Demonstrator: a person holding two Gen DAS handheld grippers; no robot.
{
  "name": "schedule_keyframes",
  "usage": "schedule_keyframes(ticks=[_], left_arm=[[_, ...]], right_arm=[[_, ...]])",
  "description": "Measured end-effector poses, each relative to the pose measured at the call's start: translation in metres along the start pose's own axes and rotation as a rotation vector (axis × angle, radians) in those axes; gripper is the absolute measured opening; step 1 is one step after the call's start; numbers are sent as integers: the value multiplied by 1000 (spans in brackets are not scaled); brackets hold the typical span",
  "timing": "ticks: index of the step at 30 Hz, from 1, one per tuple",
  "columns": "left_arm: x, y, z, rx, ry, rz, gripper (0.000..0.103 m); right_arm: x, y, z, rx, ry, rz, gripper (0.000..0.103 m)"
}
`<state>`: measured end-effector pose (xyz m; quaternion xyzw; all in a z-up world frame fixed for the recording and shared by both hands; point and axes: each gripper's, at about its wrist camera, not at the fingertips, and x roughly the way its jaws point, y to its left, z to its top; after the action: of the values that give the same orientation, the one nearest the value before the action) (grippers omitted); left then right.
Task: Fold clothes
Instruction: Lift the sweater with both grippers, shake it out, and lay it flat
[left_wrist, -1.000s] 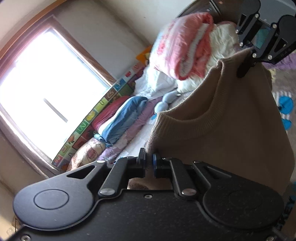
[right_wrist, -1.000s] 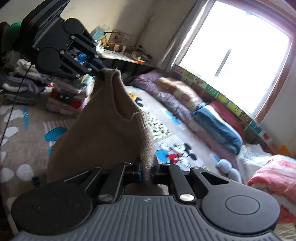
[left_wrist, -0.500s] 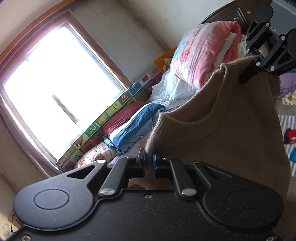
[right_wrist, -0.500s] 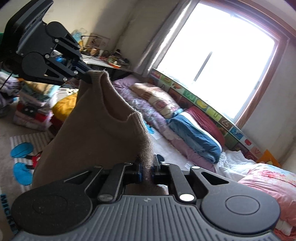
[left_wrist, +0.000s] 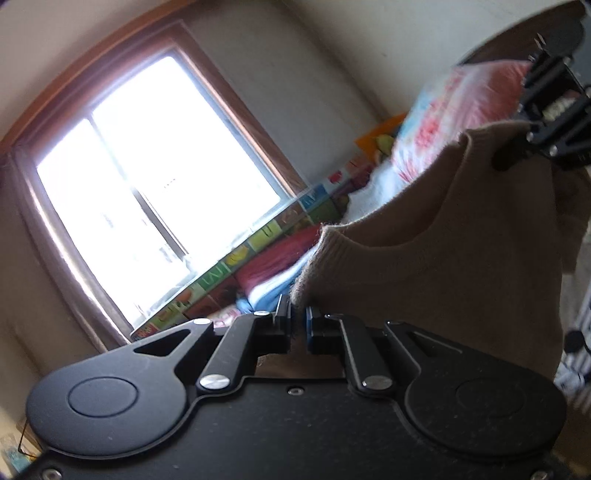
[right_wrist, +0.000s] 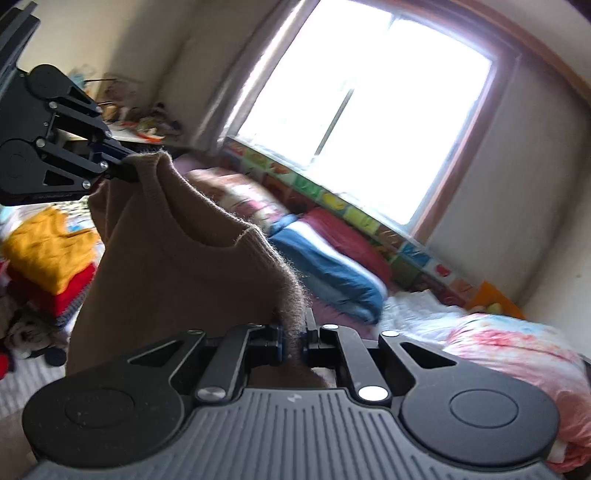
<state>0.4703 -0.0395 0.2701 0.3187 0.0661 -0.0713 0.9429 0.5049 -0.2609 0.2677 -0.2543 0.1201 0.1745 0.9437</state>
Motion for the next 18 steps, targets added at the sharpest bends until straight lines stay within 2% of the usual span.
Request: schedule_keyframes(ticks=[4,9,14,18], left_arm=[[-3,-12,-18,6,1,-8,6],[-37,-44,-71,22,19,-69,5],[-88,-80,-122,40,56,-145,5],[-130,-100,-151,40,82,-190,5]], right_arm=[[4,6,-13,1,-21,-31,10],[5,38,-54,-48,2,-7,10],[-13,88,-103,-137,71,81,10],[-47,136,-135,-207,99,154,10]])
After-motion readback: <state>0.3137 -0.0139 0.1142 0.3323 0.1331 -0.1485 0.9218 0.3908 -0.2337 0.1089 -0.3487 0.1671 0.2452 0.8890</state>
